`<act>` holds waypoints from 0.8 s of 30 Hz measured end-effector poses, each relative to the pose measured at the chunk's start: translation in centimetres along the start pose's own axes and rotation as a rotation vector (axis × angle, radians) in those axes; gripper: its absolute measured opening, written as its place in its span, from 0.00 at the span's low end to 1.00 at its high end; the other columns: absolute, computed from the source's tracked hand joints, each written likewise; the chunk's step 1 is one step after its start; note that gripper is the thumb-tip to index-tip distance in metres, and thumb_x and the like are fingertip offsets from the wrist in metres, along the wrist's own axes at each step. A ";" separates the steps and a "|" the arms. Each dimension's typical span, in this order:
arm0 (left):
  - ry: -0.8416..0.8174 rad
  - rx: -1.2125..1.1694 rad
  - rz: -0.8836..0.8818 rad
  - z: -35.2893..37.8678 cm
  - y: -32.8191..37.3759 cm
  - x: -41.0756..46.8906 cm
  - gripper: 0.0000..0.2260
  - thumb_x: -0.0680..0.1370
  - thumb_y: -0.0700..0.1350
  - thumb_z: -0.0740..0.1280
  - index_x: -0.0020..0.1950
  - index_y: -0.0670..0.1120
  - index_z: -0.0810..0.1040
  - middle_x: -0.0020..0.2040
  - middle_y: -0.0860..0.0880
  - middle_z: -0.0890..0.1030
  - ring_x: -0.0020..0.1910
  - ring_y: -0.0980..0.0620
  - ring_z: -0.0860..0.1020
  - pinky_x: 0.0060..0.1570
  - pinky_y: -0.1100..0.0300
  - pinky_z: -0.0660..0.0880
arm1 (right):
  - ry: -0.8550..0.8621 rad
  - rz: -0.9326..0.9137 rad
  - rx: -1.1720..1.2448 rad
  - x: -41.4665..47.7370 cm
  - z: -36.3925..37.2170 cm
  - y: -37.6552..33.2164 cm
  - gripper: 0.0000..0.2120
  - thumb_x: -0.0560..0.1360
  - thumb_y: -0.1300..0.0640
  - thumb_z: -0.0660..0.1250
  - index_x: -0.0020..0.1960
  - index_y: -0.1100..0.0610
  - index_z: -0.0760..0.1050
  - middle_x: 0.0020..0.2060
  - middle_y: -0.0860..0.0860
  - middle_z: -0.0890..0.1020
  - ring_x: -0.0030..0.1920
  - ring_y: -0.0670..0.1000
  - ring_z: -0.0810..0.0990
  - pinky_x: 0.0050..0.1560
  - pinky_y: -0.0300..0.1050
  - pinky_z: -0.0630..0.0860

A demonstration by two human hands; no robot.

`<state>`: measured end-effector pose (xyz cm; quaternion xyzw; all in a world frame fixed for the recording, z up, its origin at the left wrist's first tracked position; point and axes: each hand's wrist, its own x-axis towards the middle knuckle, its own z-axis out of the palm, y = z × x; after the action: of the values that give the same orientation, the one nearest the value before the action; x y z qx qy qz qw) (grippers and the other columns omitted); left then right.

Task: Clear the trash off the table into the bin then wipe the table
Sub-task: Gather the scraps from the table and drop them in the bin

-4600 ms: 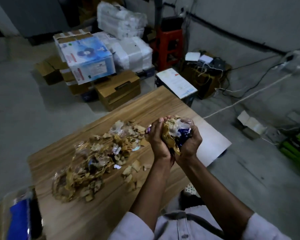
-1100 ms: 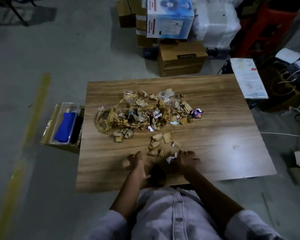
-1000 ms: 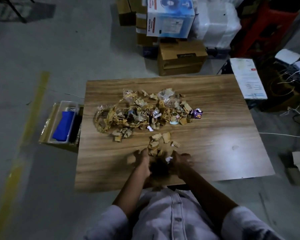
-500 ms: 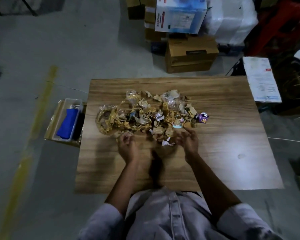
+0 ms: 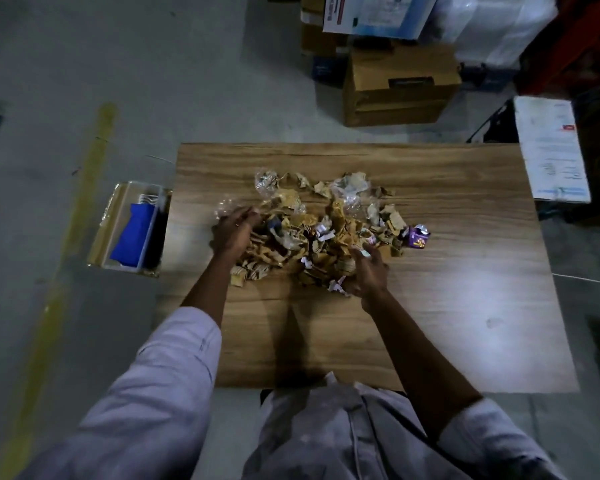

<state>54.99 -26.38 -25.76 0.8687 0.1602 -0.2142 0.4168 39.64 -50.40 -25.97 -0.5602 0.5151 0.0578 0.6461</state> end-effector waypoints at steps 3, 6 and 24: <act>0.192 0.232 0.121 1.5 0.0 -1.4 0.18 0.77 0.63 0.64 0.62 0.57 0.81 0.63 0.47 0.80 0.65 0.42 0.72 0.65 0.43 0.65 | -0.016 -0.002 -0.012 0.8 -0.7 -0.3 0.21 0.79 0.46 0.70 0.70 0.45 0.71 0.63 0.56 0.74 0.53 0.55 0.78 0.35 0.47 0.79; 0.334 0.112 0.000 0.7 -0.6 -0.6 0.18 0.75 0.62 0.61 0.60 0.59 0.81 0.64 0.46 0.77 0.66 0.41 0.68 0.64 0.40 0.63 | 0.032 -0.012 -0.079 2.7 -1.5 0.4 0.22 0.69 0.39 0.74 0.62 0.36 0.75 0.67 0.59 0.73 0.57 0.61 0.81 0.40 0.51 0.82; -0.219 -0.063 -0.046 10.3 3.6 -5.3 0.24 0.83 0.62 0.58 0.77 0.55 0.68 0.79 0.43 0.60 0.78 0.38 0.58 0.74 0.43 0.59 | -0.129 0.096 -0.113 1.1 6.5 -2.8 0.43 0.67 0.26 0.67 0.77 0.42 0.65 0.76 0.53 0.57 0.70 0.62 0.69 0.50 0.55 0.81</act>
<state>49.65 -37.25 -26.45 0.8226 0.1404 -0.3124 0.4540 45.87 -46.85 -25.90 -0.5657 0.4946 0.1535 0.6417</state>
